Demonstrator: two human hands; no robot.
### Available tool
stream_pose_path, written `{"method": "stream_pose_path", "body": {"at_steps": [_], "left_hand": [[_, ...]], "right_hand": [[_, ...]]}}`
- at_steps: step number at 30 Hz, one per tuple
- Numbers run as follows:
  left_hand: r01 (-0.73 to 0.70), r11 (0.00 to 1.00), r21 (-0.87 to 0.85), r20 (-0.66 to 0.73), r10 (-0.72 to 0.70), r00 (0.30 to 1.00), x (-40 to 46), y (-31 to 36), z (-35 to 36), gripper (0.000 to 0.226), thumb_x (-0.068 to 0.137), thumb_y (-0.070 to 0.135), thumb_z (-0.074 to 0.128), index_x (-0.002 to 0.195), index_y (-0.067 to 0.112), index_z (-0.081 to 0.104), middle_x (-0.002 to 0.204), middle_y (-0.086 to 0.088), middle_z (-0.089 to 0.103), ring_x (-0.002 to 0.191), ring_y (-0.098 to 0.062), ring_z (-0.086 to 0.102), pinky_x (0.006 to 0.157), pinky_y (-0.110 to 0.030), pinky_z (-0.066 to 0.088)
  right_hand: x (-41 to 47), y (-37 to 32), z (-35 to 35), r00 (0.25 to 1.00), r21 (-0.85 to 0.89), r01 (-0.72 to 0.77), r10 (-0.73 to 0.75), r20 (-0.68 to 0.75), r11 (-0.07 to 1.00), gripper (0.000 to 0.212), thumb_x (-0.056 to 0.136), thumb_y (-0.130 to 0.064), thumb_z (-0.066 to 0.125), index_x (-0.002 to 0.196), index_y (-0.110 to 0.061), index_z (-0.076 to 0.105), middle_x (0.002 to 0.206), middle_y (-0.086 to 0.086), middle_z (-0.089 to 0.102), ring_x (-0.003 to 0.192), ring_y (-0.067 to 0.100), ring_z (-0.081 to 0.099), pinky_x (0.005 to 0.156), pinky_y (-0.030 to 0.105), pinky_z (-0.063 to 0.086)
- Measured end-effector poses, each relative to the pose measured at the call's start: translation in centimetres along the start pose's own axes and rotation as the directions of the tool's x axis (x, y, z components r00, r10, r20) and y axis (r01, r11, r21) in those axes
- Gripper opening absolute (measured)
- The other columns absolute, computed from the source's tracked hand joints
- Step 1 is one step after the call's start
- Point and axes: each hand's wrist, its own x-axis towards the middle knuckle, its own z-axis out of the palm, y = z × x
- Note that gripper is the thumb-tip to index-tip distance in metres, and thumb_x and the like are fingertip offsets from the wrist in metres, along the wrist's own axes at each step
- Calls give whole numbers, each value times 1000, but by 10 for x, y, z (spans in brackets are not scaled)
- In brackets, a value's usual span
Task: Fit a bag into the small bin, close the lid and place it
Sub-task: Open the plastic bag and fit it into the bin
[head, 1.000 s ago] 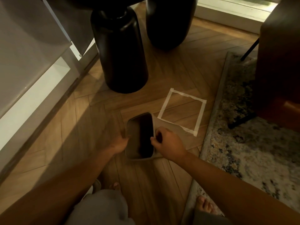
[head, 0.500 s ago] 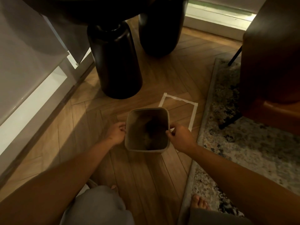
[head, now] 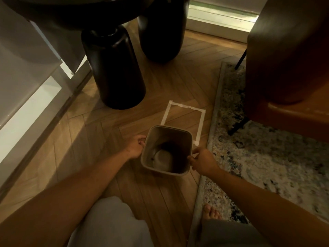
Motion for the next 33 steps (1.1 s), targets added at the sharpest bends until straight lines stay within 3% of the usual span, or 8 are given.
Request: {"method": "stream_pose_path", "body": {"at_steps": [6,10,12,15,20,25,29,33], "left_hand": [[-26,1000,9,10,26,1000,1,4,14,38,96,-5,48,130,4,61,110,-13,66,73,-6,52,67,-14,46],[25,999,-23,48,-24,999,0,8,15,39,97,-1,50,135,6,56,94,-4,65,78,-11,58,83,-34,53],[26,999,-46,40,-24,999,-5,9,10,39,96,4,55,135,9,57,107,-8,69,87,-13,62,87,-33,54],[19,998,-64,-8,-20,1000,-14,5,-4,37,96,13,60,133,11,58,120,-7,68,97,-15,61,88,-31,51],[6,998,-61,-92,-12,996,-34,-28,-44,32,95,11,63,126,7,62,115,-8,67,107,-23,64,96,-35,50],[97,992,-79,-202,-112,973,-67,-79,-87,31,95,1,59,125,-6,61,103,-12,64,86,-16,61,63,-9,43],[172,979,-110,-280,-196,940,-95,-132,-116,31,95,11,62,125,1,65,120,-19,67,109,-29,63,86,-24,40],[250,957,-144,-327,-285,901,-123,-183,-133,36,94,16,64,128,2,63,124,-16,66,111,-25,62,90,-28,41]], "right_hand": [[1,19,-2,996,-57,-53,56,64,997,40,101,-25,68,132,-4,57,85,9,79,61,14,74,62,32,62],[-4,15,-6,996,-117,-69,74,43,991,51,99,-37,68,138,-7,55,109,11,76,92,22,76,74,32,60],[-6,5,-14,1000,-226,-21,18,-15,974,58,98,-47,66,141,-11,53,121,9,72,108,25,71,77,29,50],[-8,-22,-29,995,-243,75,-91,-52,967,50,97,-45,67,135,-14,57,120,8,72,106,25,70,73,29,48],[-11,-78,-35,963,-202,260,-268,-13,944,43,100,-37,65,139,-19,59,122,3,69,112,22,68,84,31,51],[-14,-130,-2,893,-170,451,-440,97,876,47,100,-30,66,144,-17,56,132,5,67,118,23,65,87,27,47],[-18,-172,50,823,-141,561,-532,198,816,42,102,-27,65,140,-11,60,132,9,68,117,23,65,94,30,50],[-17,-202,110,779,-161,610,-551,299,776,44,103,-34,62,143,-16,58,138,4,64,123,21,63,98,32,50]]}}
